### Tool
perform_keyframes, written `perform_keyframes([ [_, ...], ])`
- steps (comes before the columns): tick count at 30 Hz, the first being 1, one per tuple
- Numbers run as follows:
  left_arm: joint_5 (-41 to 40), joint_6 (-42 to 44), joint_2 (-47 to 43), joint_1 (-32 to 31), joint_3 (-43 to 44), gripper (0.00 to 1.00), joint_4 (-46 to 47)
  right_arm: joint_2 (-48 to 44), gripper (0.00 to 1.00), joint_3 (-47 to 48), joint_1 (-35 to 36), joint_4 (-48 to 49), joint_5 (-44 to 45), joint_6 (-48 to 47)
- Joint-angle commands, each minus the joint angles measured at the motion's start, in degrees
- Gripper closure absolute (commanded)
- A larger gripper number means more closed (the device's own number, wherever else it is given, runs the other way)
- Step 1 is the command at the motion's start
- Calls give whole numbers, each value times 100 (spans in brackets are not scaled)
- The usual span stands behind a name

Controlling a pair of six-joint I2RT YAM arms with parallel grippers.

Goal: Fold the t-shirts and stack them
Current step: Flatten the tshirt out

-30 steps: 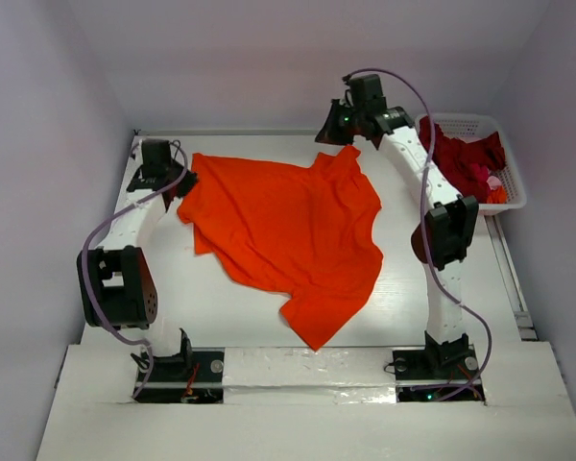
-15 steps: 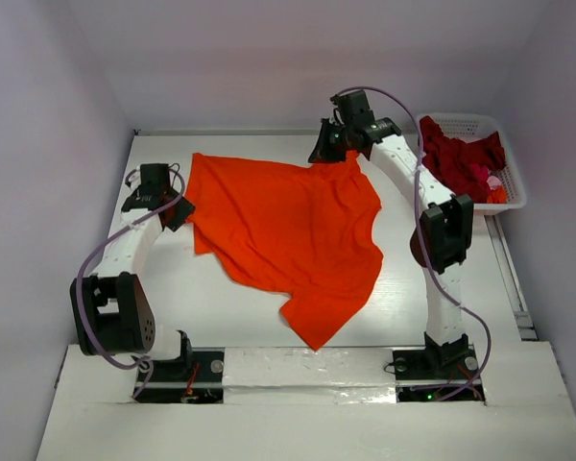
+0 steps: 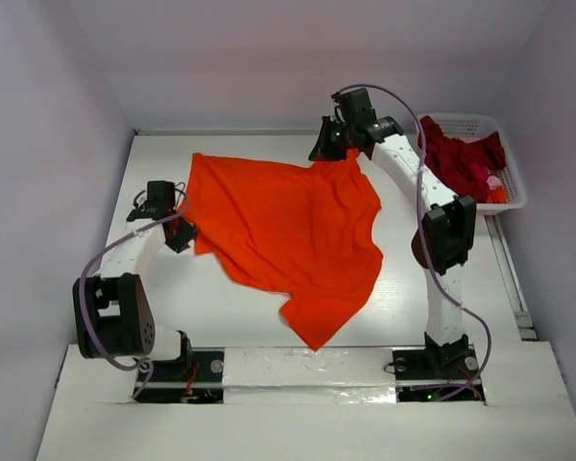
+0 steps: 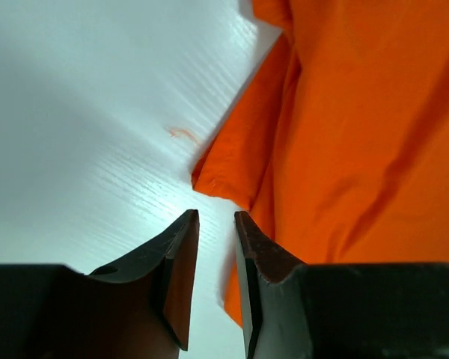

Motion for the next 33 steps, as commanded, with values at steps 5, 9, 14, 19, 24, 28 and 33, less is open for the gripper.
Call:
perform_keyframes([
  [5,-39,63,16,-4,-305,75,90,-246,100,169,-8,177,-73,6],
  [9,-101,98,192,-57,-376,73,195,-220,100,196,-8,177,-99,23],
  [14,-39,81,289,-57,-560,68,582,-220,100,196,-8,177,-108,14],
  [19,5,81,588,-57,-525,68,749,-202,100,213,-8,177,-108,6],
  [24,40,72,755,-57,-534,69,890,-194,100,204,-8,177,-108,6],
  [28,22,46,878,-57,-586,78,934,-202,100,169,-8,186,-117,-3],
  [33,75,-16,992,-57,-631,100,969,-211,100,152,-8,203,-169,-3],
])
